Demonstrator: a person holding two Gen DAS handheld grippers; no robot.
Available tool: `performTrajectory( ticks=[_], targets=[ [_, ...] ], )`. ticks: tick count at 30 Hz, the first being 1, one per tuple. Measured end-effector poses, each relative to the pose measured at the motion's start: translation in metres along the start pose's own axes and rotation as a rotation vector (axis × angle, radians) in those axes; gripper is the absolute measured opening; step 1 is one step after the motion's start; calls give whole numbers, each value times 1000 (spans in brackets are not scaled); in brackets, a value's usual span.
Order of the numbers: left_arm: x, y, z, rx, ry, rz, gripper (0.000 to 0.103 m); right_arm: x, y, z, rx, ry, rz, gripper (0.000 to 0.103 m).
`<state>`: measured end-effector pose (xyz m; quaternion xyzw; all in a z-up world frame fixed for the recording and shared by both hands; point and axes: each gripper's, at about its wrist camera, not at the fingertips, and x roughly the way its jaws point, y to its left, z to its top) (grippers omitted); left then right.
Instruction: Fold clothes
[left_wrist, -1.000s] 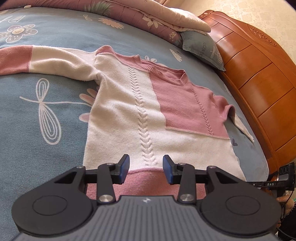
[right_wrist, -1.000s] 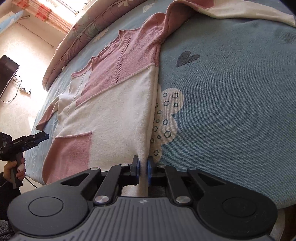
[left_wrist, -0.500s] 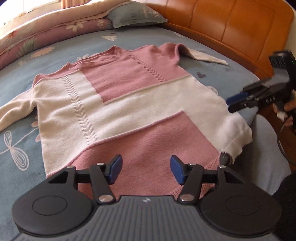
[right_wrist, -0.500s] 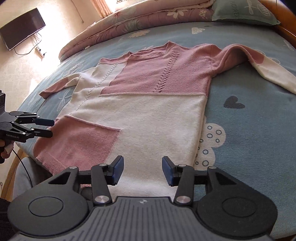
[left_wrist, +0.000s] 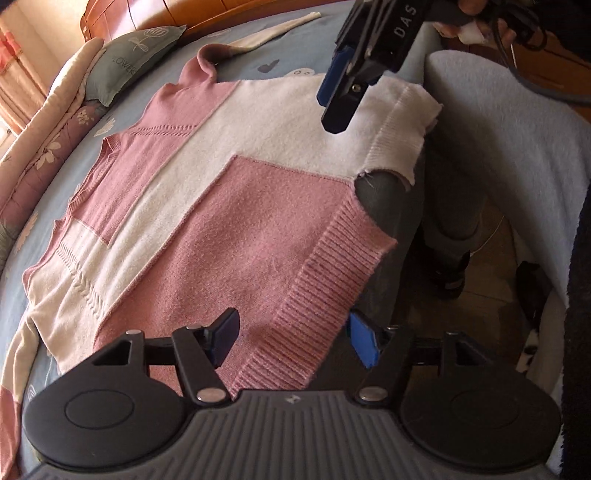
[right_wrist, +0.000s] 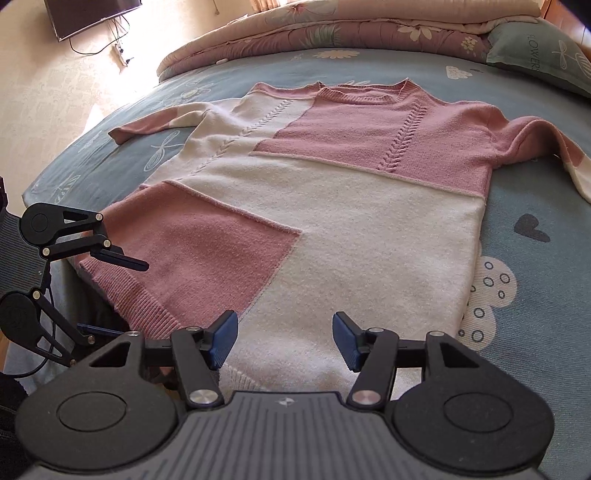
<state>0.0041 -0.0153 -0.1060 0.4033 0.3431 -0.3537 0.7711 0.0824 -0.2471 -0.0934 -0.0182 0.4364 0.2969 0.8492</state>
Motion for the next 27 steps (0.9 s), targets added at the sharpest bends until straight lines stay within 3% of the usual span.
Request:
performTrajectory(
  ticks=[4, 9, 17, 20, 27],
  targets=[
    [-8, -5, 3, 25, -40, 44, 68, -4, 13, -5, -60, -12, -23, 65],
    [-23, 16, 10, -92, -104, 60, 68, -10, 37, -10, -180, -50, -13, 70],
    [-18, 26, 9, -154, -103, 57, 68, 20, 96, -22, -486, -10, -39, 75],
    [-17, 25, 7, -173, -102, 49, 68, 36, 111, -33, -605, 11, -106, 75],
    [-22, 20, 4, -166, -121, -7, 69, 45, 123, -43, -726, -9, -217, 77]
  ],
)
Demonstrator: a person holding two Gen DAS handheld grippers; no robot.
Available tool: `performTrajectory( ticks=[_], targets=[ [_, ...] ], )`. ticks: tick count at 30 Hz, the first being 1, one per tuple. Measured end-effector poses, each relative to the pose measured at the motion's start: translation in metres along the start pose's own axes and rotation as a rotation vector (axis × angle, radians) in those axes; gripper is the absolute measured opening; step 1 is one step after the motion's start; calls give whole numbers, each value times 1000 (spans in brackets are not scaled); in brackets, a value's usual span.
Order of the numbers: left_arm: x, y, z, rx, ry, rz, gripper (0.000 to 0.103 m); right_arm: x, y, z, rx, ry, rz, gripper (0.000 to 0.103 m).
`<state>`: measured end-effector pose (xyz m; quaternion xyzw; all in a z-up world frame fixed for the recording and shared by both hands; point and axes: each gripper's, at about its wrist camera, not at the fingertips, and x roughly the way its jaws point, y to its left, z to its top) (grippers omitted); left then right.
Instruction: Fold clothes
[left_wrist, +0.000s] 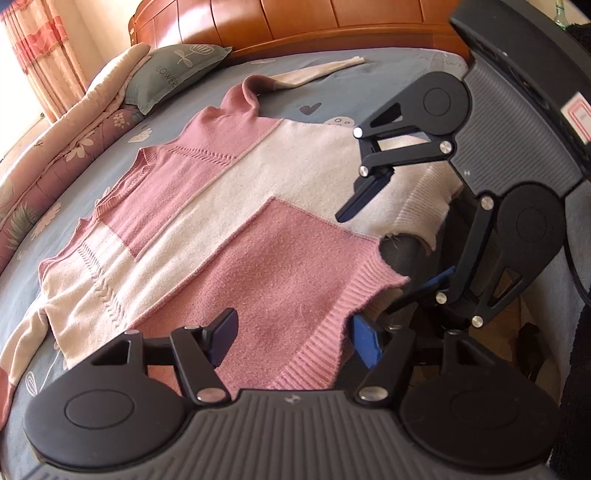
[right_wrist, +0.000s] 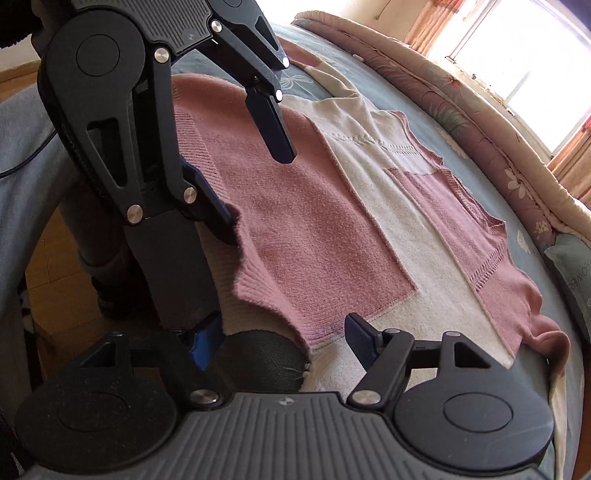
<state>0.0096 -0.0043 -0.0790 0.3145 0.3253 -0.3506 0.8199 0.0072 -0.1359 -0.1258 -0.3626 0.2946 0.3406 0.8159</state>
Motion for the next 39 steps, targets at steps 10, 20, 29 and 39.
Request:
performTrajectory(
  ticks=[10, 20, 29, 39],
  targets=[
    [18, -5, 0, 12, 13, 64, 72, -20, -17, 9, 28, -74, -56, 83],
    [6, 4, 2, -10, -20, 64, 72, 6, 5, 21, -78, -63, -110, 65],
    [9, -1, -16, 78, 49, 128, 72, 19, 15, 24, -159, -71, -191, 65],
    [6, -3, -23, 185, 96, 236, 76, 11, 8, 11, -172, -35, -230, 65]
  ],
)
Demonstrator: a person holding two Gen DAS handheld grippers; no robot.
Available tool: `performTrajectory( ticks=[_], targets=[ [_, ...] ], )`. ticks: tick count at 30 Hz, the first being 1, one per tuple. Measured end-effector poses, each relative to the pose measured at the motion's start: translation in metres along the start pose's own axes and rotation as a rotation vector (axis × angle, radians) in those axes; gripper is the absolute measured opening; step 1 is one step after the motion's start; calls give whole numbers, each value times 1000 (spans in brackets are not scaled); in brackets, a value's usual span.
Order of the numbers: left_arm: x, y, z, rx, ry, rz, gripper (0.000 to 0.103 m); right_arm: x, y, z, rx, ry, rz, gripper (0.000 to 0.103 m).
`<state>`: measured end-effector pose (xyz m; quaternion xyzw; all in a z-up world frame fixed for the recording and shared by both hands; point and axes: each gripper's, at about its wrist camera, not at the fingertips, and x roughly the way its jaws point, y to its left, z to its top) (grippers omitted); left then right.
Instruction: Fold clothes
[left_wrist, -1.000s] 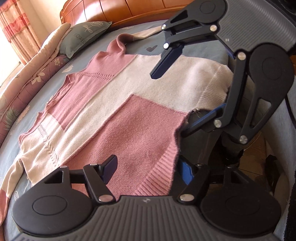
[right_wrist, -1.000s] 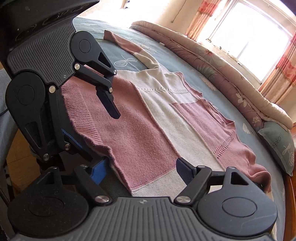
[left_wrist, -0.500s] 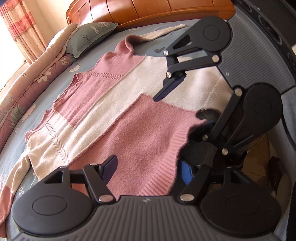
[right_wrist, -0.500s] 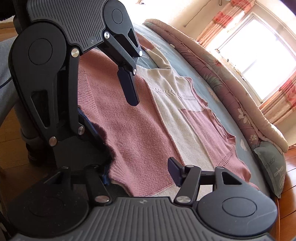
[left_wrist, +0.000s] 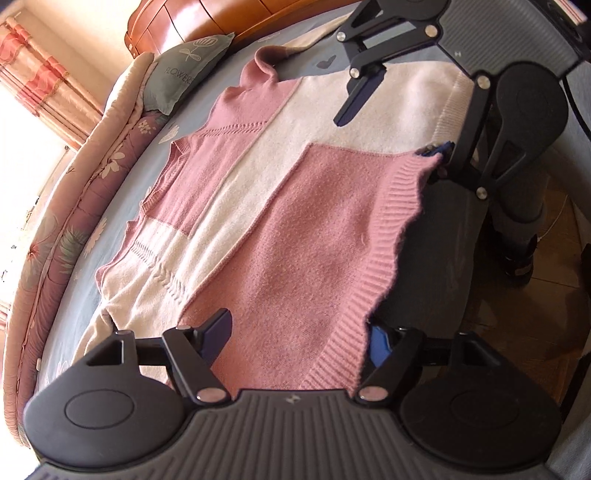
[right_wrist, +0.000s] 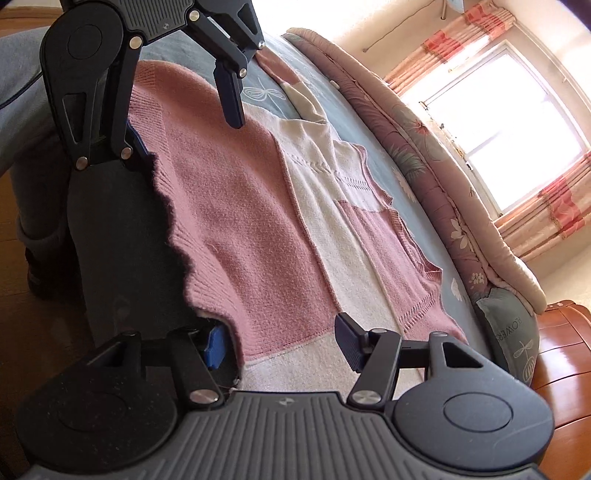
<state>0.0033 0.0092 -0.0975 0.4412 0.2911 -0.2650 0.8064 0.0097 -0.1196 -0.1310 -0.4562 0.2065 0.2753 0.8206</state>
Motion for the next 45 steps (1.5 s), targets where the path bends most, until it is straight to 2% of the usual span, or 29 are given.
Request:
performTrajectory(
  ticks=[1, 3, 4, 5, 6, 7, 8, 9, 14, 17, 19, 22, 24, 26, 27, 29, 32, 34, 39, 43, 45],
  targets=[
    [2, -3, 4, 6, -4, 7, 75, 2, 3, 4, -7, -8, 8, 64],
    [3, -8, 10, 33, -9, 18, 71, 4, 9, 11, -24, -24, 26, 55],
    [3, -11, 11, 49, -10, 19, 67, 3, 10, 11, -28, -23, 40, 42],
    [3, -11, 11, 52, -8, -2, 62, 2, 10, 10, -30, -21, 56, 34],
    [2, -11, 11, 53, -6, -24, 43, 1, 10, 10, -32, -18, 71, 30],
    [2, -9, 11, 25, -1, -58, 21, -1, 10, 9, -35, -16, 87, 19],
    [2, -8, 12, -4, 4, -91, 13, -2, 11, 8, -37, -13, 102, 7],
    [2, -6, 12, -33, 9, -124, 3, -4, 11, 7, -39, -10, 118, 8],
    [-5, 5, 18, -180, -4, -290, 3, -20, -10, -2, 23, 19, 194, 8],
    [-7, -3, 20, -137, 18, -305, 7, -29, -19, -7, 50, 34, 251, 10],
    [-13, -4, 15, -136, 33, -364, 11, -36, -17, -12, 51, 37, 315, 19],
    [-32, 0, 5, -135, 23, -426, 16, -49, -19, -18, 68, 15, 366, 20],
    [-38, 19, 2, -190, 9, -393, 16, -53, -34, -21, 139, 3, 360, 22],
    [-37, 41, 1, -268, -4, -345, 21, -52, -56, -27, 258, -4, 341, 30],
    [-33, 54, 1, -332, -8, -314, 27, -50, -68, -30, 322, -4, 330, 31],
    [-19, 83, -2, -497, -16, -266, 29, -43, -98, -43, 501, 21, 306, 36],
    [2, 115, -10, -765, -23, -299, 32, -34, -135, -87, 813, 63, 321, 36],
    [12, 123, -16, -870, -28, -327, 38, -28, -154, -117, 997, 90, 329, 37],
    [37, 125, -31, -1036, 4, -379, 39, -9, -171, -192, 1377, 145, 388, 37],
    [56, 123, -45, -1147, 45, -427, 39, 11, -168, -220, 1568, 87, 493, 37],
    [57, 125, -43, -1155, 48, -427, 38, 20, -168, -225, 1621, 59, 522, 37]
  ],
)
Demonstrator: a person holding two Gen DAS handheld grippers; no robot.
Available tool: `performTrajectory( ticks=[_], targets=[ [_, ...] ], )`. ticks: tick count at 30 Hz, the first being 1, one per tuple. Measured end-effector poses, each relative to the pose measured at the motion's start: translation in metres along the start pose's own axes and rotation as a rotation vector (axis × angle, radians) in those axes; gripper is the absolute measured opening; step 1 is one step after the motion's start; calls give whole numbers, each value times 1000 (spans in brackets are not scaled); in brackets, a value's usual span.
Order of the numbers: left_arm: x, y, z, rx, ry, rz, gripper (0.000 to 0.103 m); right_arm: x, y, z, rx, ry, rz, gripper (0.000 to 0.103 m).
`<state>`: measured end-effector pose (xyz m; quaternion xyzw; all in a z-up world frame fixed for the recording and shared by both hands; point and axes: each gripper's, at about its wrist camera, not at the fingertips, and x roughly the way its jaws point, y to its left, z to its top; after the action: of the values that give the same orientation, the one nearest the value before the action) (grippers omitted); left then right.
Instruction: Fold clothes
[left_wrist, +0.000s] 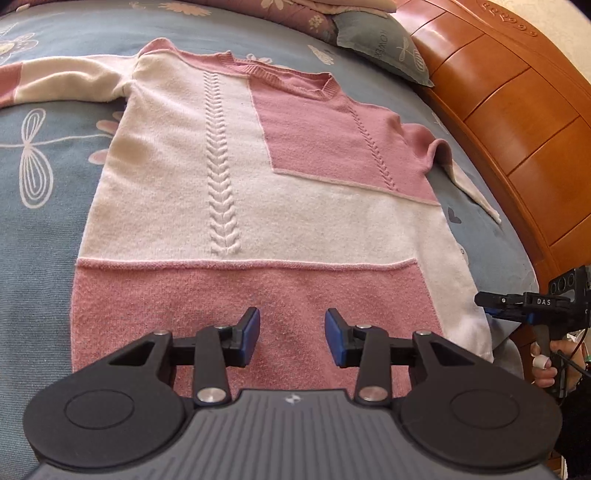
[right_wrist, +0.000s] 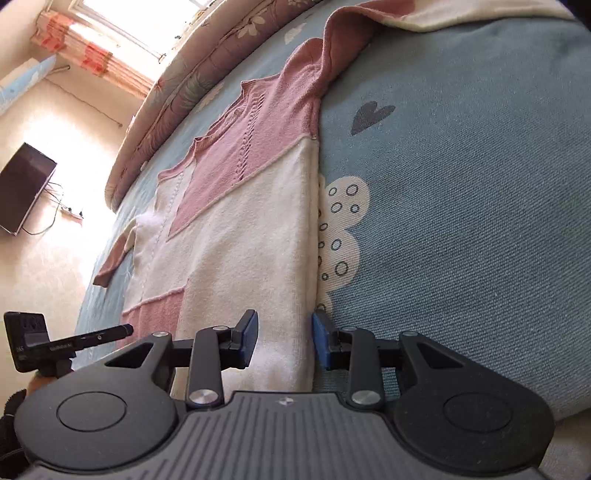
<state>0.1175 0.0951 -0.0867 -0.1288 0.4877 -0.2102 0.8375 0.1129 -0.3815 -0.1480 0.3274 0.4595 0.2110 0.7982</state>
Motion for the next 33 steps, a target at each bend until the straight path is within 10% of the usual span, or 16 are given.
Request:
performTrajectory(
  ticks=[4, 9, 21, 33],
  targets=[
    [-3, -5, 7, 7, -1, 9, 38, 7, 5, 1, -46, 3, -41, 11],
    [-27, -20, 27, 119, -20, 86, 39, -7, 24, 3, -189, -20, -170, 11],
    [-49, -55, 64, 500, 67, 274, 56, 24, 88, -12, -438, -14, -219, 38],
    [27, -30, 9, 447, 228, 205, 59, 76, 143, -55, -750, 49, -279, 45]
  ],
)
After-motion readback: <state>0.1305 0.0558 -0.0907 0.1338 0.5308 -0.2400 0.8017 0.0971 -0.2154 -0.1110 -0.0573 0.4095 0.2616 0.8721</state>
